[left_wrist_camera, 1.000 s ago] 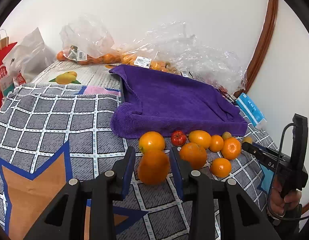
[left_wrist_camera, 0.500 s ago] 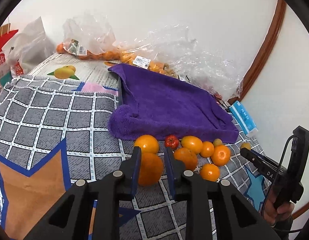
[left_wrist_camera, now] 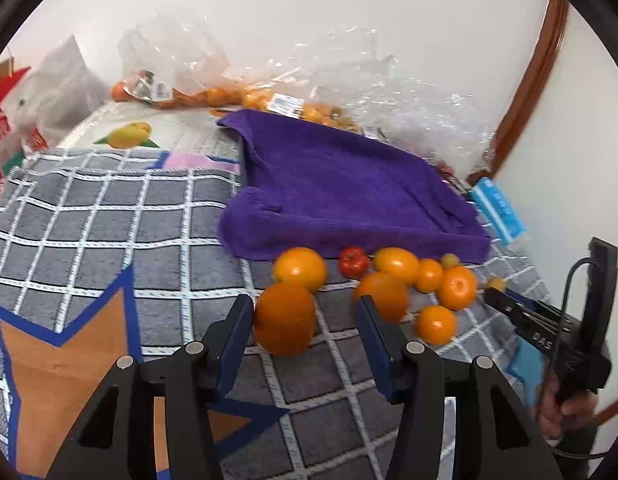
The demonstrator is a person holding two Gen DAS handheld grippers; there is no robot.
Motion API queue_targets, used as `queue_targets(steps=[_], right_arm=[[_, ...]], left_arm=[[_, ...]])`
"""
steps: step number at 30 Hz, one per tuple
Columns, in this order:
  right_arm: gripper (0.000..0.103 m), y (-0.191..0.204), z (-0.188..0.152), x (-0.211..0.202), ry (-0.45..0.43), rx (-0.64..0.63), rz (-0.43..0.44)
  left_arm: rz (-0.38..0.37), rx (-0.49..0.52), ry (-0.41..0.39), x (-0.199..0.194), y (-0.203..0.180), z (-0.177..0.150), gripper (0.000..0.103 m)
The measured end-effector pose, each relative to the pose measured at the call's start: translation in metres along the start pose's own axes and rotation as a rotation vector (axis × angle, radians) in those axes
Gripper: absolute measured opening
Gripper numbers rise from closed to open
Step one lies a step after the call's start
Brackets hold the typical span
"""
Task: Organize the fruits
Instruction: 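Close the left tool on the orange while the right tool grasps the yellow fruit, then carry the orange in the left tool while the right tool carries the yellow fruit over the towel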
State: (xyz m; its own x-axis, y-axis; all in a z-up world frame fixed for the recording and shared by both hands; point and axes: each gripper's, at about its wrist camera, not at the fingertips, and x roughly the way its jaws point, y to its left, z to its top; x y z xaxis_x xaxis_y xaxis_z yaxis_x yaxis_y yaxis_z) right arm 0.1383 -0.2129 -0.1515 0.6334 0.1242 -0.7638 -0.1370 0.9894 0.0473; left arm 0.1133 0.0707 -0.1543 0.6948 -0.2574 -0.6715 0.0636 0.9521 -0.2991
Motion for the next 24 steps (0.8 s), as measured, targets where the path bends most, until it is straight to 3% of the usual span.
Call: queue_targets(steps=[4, 7, 17, 24], right_arm=[[0.028, -0.003, -0.002, 0.008, 0.026, -0.001, -0.005], [0.028, -0.003, -0.002, 0.014, 0.036, -0.01, -0.005], [0.028, -0.006, 0.003, 0.012, 0.014, 0.003, 0.029], [0.028, -0.005, 0.025, -0.012, -0.053, -0.006, 0.048]], left_arm=[[0.043, 0.004, 0.011, 0.007, -0.001, 0.001, 0.049], [0.024, -0.026, 0.048, 0.015, 0.004, 0.0, 0.031], [-0.012, -0.052, 0.023, -0.004, 0.002, 0.006, 0.03], [-0.007, -0.051, -0.039, -0.018, -0.011, 0.041, 0.03]])
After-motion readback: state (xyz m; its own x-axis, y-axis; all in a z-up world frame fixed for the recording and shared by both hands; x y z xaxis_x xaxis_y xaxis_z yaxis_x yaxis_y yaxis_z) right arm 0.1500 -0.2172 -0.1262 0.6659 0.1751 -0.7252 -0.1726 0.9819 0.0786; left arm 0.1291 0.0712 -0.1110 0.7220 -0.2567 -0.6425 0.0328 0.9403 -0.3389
